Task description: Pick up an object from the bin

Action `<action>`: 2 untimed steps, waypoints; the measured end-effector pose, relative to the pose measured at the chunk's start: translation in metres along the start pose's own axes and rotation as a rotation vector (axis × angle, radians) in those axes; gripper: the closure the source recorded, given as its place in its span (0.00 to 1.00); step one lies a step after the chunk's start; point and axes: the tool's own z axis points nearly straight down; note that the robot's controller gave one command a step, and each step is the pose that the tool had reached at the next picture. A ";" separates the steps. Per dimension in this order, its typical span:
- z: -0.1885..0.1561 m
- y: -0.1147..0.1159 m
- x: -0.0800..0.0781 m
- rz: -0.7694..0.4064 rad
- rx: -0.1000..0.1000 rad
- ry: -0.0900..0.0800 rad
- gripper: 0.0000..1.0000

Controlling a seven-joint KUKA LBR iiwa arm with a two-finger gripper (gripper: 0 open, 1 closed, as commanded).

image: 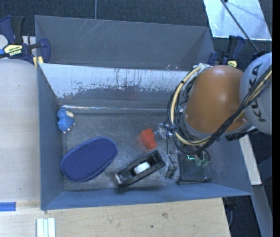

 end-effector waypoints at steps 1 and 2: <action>0.106 -0.002 -0.015 -0.296 0.001 -0.007 0.00; 0.104 -0.003 -0.014 -0.294 0.002 -0.004 1.00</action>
Offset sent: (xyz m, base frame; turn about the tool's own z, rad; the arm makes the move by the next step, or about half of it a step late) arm 0.0137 -0.0018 -0.1046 -0.2964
